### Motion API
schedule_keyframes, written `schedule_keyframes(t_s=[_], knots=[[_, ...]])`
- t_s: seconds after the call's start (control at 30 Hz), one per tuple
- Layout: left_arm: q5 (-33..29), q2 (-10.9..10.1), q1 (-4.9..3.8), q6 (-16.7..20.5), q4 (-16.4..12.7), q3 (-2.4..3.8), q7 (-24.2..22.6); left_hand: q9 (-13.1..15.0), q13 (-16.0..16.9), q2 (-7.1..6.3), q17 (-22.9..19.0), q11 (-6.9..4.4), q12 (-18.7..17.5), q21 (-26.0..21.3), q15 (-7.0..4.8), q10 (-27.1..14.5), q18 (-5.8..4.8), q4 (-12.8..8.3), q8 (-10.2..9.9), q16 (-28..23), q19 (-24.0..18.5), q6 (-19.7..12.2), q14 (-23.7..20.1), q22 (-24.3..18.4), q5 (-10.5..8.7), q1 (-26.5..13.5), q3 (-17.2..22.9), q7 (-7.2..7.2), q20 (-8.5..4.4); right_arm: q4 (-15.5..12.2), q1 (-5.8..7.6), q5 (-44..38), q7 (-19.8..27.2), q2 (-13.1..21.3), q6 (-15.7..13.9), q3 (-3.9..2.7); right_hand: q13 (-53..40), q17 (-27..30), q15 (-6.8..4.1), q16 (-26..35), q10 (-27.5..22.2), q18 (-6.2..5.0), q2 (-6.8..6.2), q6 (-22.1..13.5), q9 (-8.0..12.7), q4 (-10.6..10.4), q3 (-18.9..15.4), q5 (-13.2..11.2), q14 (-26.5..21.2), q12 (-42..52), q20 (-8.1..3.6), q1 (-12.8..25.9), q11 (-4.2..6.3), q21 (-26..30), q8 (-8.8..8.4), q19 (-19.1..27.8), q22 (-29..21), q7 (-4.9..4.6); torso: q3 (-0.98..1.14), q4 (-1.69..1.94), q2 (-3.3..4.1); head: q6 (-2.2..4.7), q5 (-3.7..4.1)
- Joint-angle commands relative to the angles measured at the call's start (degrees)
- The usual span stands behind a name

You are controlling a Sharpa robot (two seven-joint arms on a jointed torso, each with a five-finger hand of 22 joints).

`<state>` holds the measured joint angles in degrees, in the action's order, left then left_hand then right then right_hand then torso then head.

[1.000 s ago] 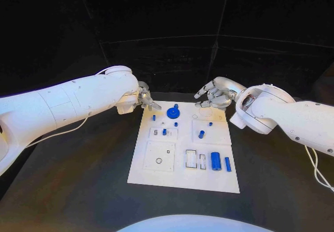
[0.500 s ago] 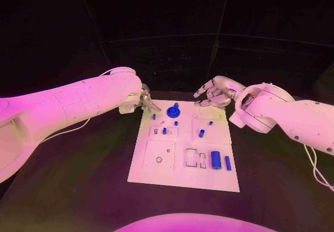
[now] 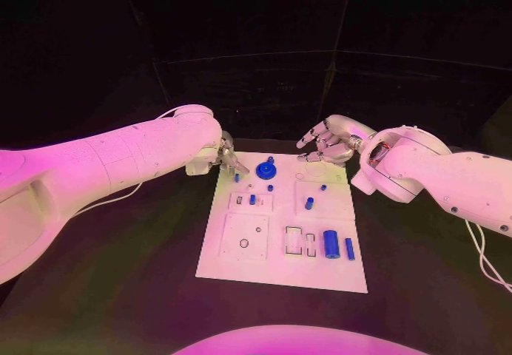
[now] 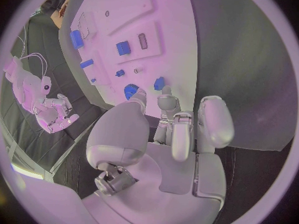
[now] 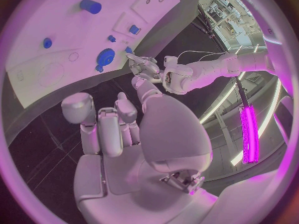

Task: Assemble the parts on the task board

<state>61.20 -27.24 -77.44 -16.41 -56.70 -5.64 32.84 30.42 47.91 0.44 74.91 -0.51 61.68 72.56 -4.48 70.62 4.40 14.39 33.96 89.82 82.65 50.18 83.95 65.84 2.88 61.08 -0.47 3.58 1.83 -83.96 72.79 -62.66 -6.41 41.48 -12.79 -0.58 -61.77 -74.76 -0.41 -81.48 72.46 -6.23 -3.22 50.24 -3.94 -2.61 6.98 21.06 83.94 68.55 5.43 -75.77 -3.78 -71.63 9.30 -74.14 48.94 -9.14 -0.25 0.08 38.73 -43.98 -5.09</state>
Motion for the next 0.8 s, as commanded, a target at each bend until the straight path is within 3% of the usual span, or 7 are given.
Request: schedule_keyframes(t_s=[0.03,0.27,0.8], knots=[[0.6,0.3,0.05,-1.2,0.4,-0.01,-0.7,-0.1,0.1,0.21,15.1,-0.07,0.4,0.3,0.25,0.2,0.51,-0.2,0.2,0.2,0.2,0.3,6.1,0.1,0.02,0.9,-0.4,0.04,0.13,0.0,0.11,0.1,0.5,-0.1,0.1,-0.04,0.1,0.1,-0.35,0.2,-0.4,-1.02,0.07,-0.3,0.1,-0.1,0.4,0.2,2.9,-0.3,-0.15,-0.3,-0.02,0.2,0.34,0.4,-0.1,0.08,0.03,-0.04,0.01,-0.02,-0.02],[0.6,0.7,0.21,-1.8,0.9,-0.03,-0.8,-0.3,0.1,1.50,15.1,-0.15,0.5,0.4,0.18,0.2,0.48,-0.7,0.5,0.2,0.3,0.5,6.1,0.3,0.04,2.5,-0.3,-0.04,0.06,0.0,0.11,0.1,0.5,-0.2,0.1,-0.04,0.1,0.1,-0.35,0.2,-0.5,-1.03,0.06,-0.2,0.1,-0.1,0.5,0.3,2.9,-0.3,-0.15,-0.4,-0.02,0.3,0.42,0.5,-0.1,0.08,0.05,0.05,-0.03,-0.15,0.07],[0.6,0.9,0.25,-3.0,1.4,-0.10,-0.4,-0.6,0.0,2.32,15.1,-0.18,0.5,0.4,0.16,0.1,0.48,-1.6,0.7,0.2,0.3,0.6,6.1,0.3,0.04,4.1,-0.1,-0.07,0.03,0.1,0.11,0.1,0.6,-0.2,0.1,-0.04,0.1,0.1,-0.35,0.2,-0.5,-1.03,0.06,-0.2,0.1,-0.1,0.5,0.3,2.9,-0.3,-0.15,-0.4,-0.02,0.3,0.42,0.5,-0.1,0.08,-0.01,0.02,-0.03,-0.36,0.09]])
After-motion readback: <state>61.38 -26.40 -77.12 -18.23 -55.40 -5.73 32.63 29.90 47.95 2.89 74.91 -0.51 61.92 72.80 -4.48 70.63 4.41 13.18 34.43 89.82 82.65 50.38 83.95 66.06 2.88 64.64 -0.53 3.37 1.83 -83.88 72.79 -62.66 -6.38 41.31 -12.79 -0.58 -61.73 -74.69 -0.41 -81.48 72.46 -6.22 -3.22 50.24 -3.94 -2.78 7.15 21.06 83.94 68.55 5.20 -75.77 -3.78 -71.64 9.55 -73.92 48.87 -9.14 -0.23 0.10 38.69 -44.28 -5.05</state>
